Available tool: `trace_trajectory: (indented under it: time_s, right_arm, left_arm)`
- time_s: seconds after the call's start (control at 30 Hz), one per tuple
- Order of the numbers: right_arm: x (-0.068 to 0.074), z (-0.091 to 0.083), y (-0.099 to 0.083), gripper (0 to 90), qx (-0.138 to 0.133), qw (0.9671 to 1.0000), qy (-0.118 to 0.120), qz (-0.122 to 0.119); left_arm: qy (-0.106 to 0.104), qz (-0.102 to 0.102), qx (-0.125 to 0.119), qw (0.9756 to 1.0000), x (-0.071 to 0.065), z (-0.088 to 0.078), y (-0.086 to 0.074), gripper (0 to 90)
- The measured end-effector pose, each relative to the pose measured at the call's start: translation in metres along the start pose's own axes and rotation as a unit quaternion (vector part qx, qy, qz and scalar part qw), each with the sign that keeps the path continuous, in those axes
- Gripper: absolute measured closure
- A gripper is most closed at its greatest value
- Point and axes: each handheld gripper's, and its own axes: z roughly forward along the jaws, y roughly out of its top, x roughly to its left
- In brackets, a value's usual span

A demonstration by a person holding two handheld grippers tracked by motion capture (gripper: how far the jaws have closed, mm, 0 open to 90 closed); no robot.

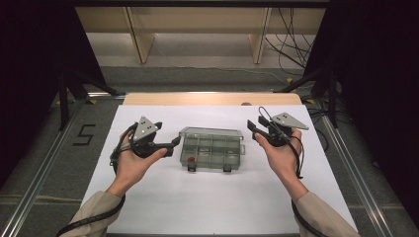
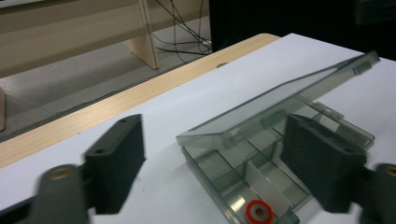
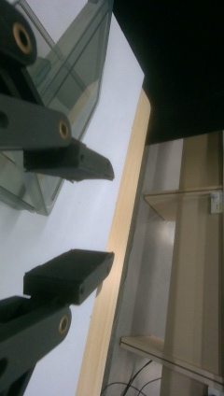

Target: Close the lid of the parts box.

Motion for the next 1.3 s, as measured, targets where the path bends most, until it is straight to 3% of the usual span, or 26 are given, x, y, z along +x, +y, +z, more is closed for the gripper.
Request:
trace_trajectory:
  time_s: [0.17,0.47,0.73,0.8,0.87,0.97,1.0,1.1,1.3]
  right_arm:
    - [0.003,-0.003,0.004,68.7,0.017,0.9997,0.016,-0.009]
    - [0.011,-0.006,0.007,90.0,0.037,0.9985,0.032,-0.023]
    - [0.018,-0.006,0.008,90.0,0.060,0.9966,0.053,-0.022]
    - [0.020,-0.005,0.008,90.0,0.060,0.9963,0.054,-0.030]
    - [0.023,-0.006,0.008,90.0,0.074,0.9949,0.065,-0.021]
    - [0.024,-0.004,0.008,90.0,0.074,0.9946,0.065,-0.033]
    - [0.025,-0.005,0.008,90.0,0.081,0.9939,0.072,-0.022]
    - [0.027,-0.004,0.007,90.0,0.088,0.9925,0.080,-0.026]
    - [0.027,-0.002,0.005,90.0,0.098,0.9915,0.079,-0.030]
  left_arm:
    - [0.009,-0.022,0.022,0.9995,0.003,0.003,0.008,49.3]
    - [0.002,-0.019,0.053,0.9984,-0.004,0.017,0.019,88.4]
    - [-0.010,-0.021,0.071,0.9972,-0.007,0.023,0.019,89.9]
    - [-0.012,-0.023,0.072,0.9971,-0.007,0.024,0.019,89.9]
    - [-0.014,-0.022,0.073,0.9970,-0.006,0.024,0.019,89.9]
    - [-0.016,-0.022,0.075,0.9968,-0.006,0.024,0.019,89.9]
    - [-0.016,-0.024,0.076,0.9967,-0.006,0.024,0.019,89.9]
    - [-0.018,-0.025,0.077,0.9965,-0.006,0.024,0.019,89.9]
    - [-0.020,-0.028,0.083,0.9960,-0.008,0.024,0.018,89.9]
